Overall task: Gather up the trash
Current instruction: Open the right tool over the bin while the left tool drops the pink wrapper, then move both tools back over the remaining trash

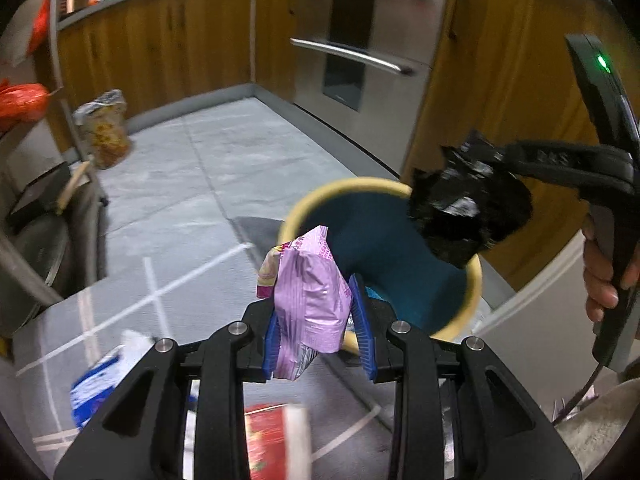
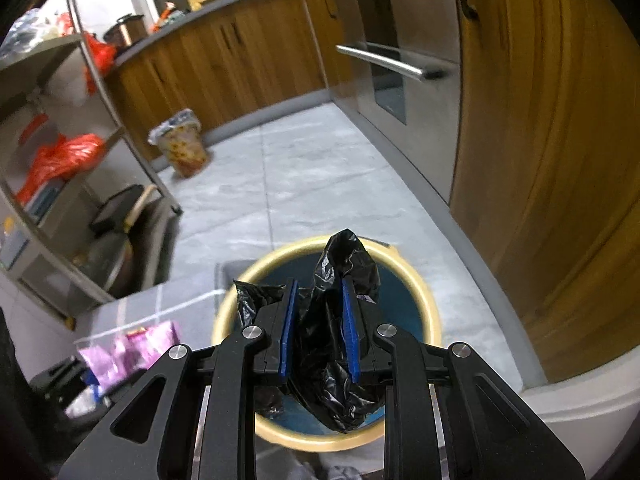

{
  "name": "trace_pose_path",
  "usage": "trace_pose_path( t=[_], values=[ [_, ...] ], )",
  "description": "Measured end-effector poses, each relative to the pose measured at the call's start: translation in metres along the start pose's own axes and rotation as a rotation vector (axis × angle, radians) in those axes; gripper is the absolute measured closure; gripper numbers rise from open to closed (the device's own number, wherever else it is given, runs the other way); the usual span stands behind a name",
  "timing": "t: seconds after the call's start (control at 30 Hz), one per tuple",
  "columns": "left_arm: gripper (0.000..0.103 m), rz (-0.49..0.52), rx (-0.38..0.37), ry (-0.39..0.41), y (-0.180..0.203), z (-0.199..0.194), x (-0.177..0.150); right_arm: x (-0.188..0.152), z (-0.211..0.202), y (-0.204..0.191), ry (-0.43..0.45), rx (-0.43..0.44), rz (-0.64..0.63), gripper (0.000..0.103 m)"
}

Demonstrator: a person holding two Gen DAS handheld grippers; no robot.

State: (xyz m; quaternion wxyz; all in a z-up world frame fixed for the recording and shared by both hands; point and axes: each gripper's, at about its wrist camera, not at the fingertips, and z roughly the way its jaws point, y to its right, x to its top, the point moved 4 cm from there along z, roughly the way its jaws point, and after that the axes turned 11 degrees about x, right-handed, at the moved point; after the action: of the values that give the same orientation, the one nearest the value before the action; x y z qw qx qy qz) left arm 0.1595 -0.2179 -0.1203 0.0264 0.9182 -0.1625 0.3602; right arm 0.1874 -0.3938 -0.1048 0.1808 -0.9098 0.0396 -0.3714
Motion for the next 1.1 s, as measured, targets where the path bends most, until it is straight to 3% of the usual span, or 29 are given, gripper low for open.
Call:
trace_pose_path(
  t=[0.27, 0.5, 0.6, 0.67, 0.93, 1.1],
  values=[
    [0.071, 0.074, -0.047, -0.035, 0.043, 0.04, -0.007, -0.005, 0.022, 0.025, -0.034, -0.012, 0.068, 0.08],
    [0.065, 0.086, -0.051, -0.063, 0.051, 0.063, -0.015, -0.008, 0.037, 0.038, -0.064, -0.004, 0.119, 0.08],
    [0.055, 0.101, -0.035, -0.058, 0.051, 0.065, -0.017, -0.007, 0.042, 0.037, -0.07, -0.007, 0.111, 0.072],
    [0.053, 0.096, -0.036, -0.051, 0.05, 0.064, -0.015, -0.006, 0.042, 0.036, -0.064, -0.01, 0.116, 0.057],
    [0.039, 0.06, -0.011, -0.041, 0.034, 0.048, -0.013, 0.006, 0.032, 0.025, -0.009, 0.026, 0.121, 0.038],
    [0.023, 0.03, 0.022, -0.002, 0.013, 0.019, -0.01, 0.014, 0.016, 0.007, 0.047, 0.048, 0.087, 0.024]
  ],
)
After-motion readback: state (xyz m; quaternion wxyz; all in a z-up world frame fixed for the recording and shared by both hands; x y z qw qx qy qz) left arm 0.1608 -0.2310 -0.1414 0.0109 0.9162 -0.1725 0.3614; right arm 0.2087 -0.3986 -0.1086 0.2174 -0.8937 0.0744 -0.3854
